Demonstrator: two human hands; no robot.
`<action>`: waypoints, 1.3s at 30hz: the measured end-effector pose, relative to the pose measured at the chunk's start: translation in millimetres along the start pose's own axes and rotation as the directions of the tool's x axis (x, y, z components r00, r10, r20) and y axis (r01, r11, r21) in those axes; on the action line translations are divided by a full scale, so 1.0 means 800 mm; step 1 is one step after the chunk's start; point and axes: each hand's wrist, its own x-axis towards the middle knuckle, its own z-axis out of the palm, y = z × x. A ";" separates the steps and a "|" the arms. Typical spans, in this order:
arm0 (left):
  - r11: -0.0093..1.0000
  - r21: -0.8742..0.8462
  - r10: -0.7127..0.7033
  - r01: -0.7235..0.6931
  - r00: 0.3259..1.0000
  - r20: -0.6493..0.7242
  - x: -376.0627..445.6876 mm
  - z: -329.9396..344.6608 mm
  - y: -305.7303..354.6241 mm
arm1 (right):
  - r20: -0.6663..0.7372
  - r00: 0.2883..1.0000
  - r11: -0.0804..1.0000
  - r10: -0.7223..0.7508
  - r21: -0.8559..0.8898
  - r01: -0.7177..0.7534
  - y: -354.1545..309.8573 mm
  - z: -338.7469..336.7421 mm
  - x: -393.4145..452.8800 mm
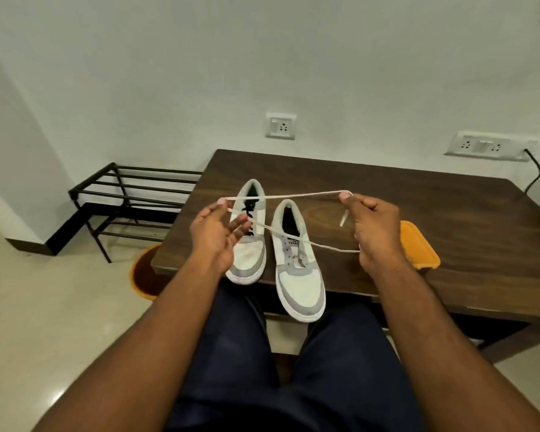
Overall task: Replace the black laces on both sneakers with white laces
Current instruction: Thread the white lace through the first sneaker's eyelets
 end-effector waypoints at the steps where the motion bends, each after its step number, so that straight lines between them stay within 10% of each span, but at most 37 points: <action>1: 0.999 0.015 0.039 -0.038 0.998 -0.053 0.004 -0.010 0.014 | 0.015 1.000 0.999 -0.006 -0.040 0.006 0.001 -0.001 -0.003; 11: 0.678 0.483 0.582 -0.554 0.806 0.107 0.024 -0.023 0.070 | 0.130 0.991 0.995 -0.020 0.098 0.007 0.005 0.005 -0.017; 18: 0.359 0.933 0.462 0.006 0.868 -0.183 0.044 -0.079 0.008 | 0.019 0.999 0.984 0.025 0.175 -0.028 0.045 0.006 -0.011; 22: 0.451 0.873 0.241 0.184 0.917 -0.318 0.060 -0.110 -0.006 | -0.080 0.995 0.977 0.054 0.208 -0.036 0.078 -0.003 0.001; 26: 0.030 0.989 -0.012 0.142 0.990 -0.142 0.041 -0.105 -0.003 | -0.031 0.991 0.985 0.130 0.117 -0.125 0.108 -0.012 0.010; 30: -0.428 0.903 0.109 -0.043 0.989 0.099 0.030 -0.063 -0.015 | 0.084 0.978 0.981 0.188 -0.059 -0.184 0.137 -0.010 0.013; 39: -0.060 0.925 -0.005 -0.375 0.927 0.376 0.009 0.000 -0.129 | 0.129 0.972 0.980 0.197 -0.049 -0.193 0.168 -0.011 0.008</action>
